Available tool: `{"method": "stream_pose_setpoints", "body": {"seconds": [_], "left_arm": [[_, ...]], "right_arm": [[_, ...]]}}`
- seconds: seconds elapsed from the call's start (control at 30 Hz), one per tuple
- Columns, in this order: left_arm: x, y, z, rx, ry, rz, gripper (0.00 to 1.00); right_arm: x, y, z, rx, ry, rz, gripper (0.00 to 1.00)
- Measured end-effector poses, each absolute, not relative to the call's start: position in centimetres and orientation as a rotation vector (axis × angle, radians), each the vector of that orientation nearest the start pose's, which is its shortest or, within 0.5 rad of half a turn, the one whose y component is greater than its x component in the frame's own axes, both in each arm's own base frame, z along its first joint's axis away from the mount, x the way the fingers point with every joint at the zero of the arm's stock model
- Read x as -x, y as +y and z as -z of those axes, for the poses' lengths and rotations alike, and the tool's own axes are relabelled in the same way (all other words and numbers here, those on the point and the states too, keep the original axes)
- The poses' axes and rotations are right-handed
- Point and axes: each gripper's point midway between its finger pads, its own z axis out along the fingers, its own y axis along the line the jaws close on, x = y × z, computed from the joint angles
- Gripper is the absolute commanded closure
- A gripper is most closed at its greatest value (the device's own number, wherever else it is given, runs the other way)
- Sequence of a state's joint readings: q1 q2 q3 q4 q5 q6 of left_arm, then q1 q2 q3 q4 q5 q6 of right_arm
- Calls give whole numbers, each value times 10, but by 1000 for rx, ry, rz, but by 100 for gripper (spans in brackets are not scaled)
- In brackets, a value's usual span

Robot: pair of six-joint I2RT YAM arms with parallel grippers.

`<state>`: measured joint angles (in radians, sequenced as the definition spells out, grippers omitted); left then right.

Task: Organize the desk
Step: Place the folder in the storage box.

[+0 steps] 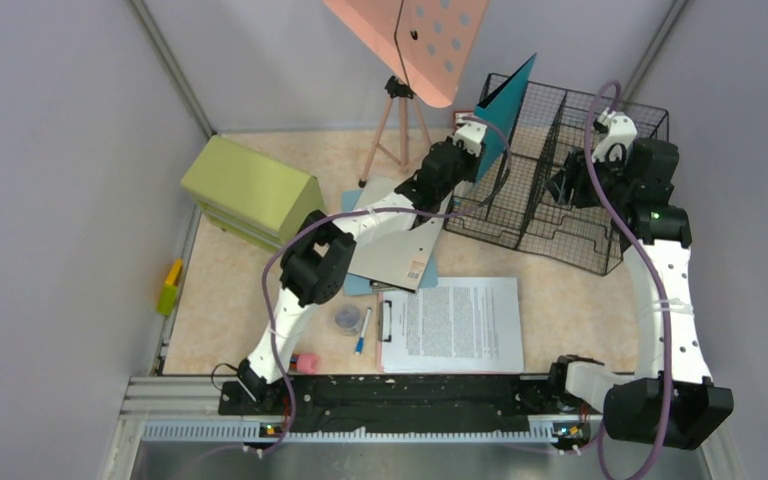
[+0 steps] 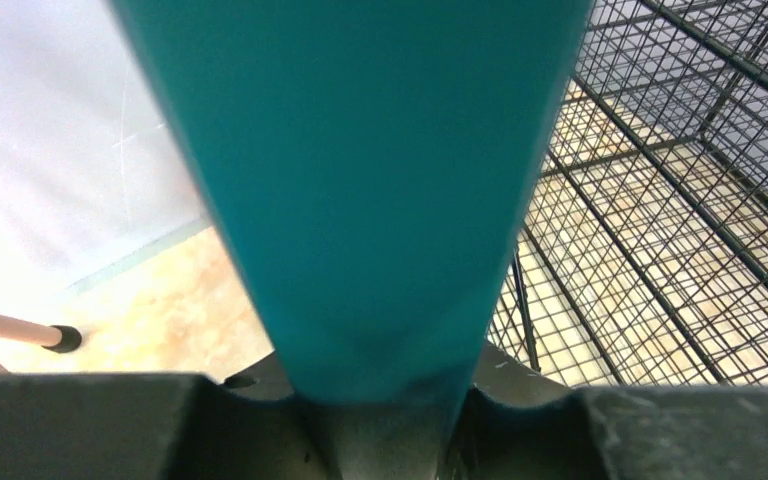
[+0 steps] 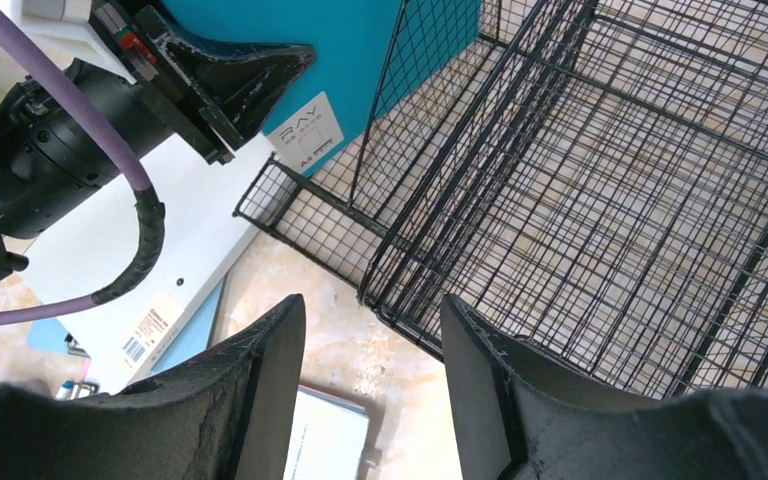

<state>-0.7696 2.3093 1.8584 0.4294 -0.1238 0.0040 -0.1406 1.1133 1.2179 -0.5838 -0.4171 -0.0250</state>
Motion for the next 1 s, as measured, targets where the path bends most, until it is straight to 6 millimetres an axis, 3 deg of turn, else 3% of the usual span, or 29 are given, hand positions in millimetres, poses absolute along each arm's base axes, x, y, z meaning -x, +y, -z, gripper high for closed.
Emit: {"method": "stream_pose_setpoints", "body": {"seconds": [0.3, 0.57, 0.67, 0.87, 1.0], "left_arm": [[-500, -466, -201, -524, 1615, 488, 38], [-500, -465, -212, -513, 1644, 461, 36], [-503, -466, -230, -497, 1616, 457, 47], [-510, -466, -276, -445, 1531, 464, 98], [-511, -464, -274, -428, 1547, 460, 100]], "right_arm": [[-334, 26, -288, 147, 2026, -342, 48], [-333, 27, -288, 151, 2027, -347, 48], [-333, 27, -288, 153, 2026, -349, 48], [-333, 29, -288, 158, 2026, -356, 48], [-333, 29, -288, 158, 2026, -357, 48]]}}
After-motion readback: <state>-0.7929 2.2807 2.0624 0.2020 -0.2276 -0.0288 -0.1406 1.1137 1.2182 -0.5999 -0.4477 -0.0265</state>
